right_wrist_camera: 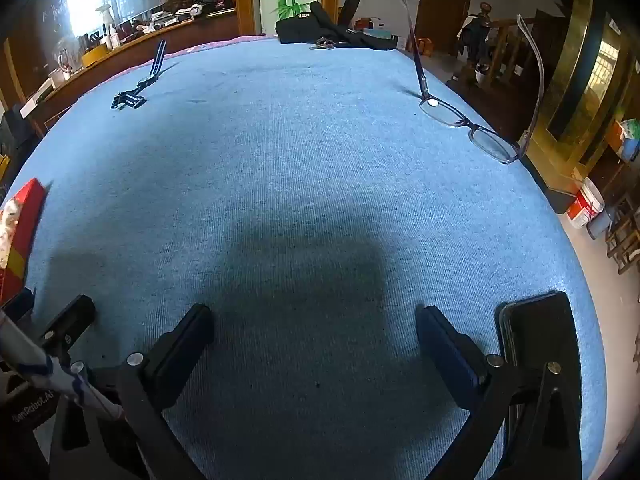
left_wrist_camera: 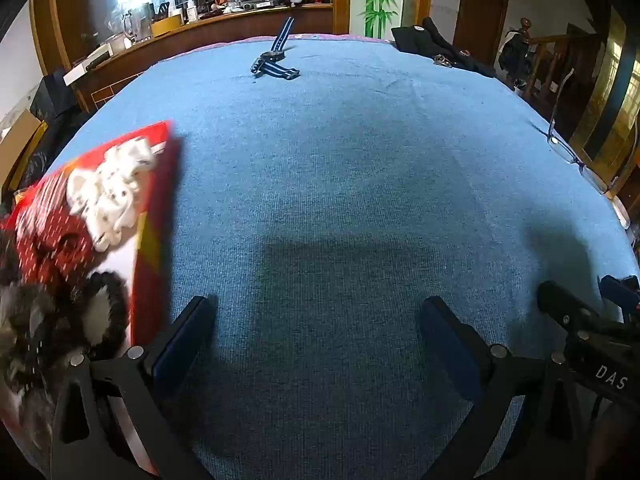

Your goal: Organize jewelry

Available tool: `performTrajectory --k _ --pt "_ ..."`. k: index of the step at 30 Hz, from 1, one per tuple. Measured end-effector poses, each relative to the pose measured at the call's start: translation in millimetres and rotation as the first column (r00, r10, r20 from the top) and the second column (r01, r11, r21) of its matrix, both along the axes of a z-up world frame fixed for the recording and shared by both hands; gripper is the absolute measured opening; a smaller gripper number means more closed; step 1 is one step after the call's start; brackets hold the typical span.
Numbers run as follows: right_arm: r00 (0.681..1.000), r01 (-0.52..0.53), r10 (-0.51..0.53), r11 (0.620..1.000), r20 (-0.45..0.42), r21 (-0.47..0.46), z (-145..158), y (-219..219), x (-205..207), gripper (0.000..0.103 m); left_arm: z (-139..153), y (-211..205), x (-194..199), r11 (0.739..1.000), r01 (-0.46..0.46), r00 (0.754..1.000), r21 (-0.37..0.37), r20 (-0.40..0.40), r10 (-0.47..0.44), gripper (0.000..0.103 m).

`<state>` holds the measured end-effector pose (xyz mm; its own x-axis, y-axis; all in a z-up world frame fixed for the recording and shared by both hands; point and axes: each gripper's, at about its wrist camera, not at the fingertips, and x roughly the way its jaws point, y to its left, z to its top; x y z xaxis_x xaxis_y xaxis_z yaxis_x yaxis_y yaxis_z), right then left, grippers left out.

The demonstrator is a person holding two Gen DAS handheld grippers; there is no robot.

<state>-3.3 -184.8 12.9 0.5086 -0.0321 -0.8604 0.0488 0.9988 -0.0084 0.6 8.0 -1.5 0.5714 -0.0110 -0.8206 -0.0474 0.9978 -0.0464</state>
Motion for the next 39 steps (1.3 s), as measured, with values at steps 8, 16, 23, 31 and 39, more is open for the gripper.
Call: performTrajectory --k 8,16,23,31,39 --pt "1.0 0.0 0.0 1.0 0.002 -0.007 0 0 0 0.103 3 -9 2 0.998 0.009 1.0 0.064 -0.009 -0.009 0.103" --pt "1.0 0.0 0.0 1.0 0.004 -0.009 0 1 0 0.103 2 -9 1 0.999 0.003 1.0 0.049 0.002 -0.003 0.103" --pt "1.0 0.0 0.0 1.0 0.005 -0.009 0 1 -1 0.103 3 -9 0 0.999 0.003 1.0 0.05 0.004 -0.003 0.103" --pt "1.0 0.0 0.0 1.0 0.005 -0.01 0 1 -1 0.103 3 -10 0 0.999 0.003 1.0 0.05 0.003 -0.003 0.103" --pt "1.0 0.003 -0.003 1.0 0.006 -0.012 -1 1 2 0.103 2 -12 1 0.999 0.002 1.0 0.05 0.003 -0.002 0.103"
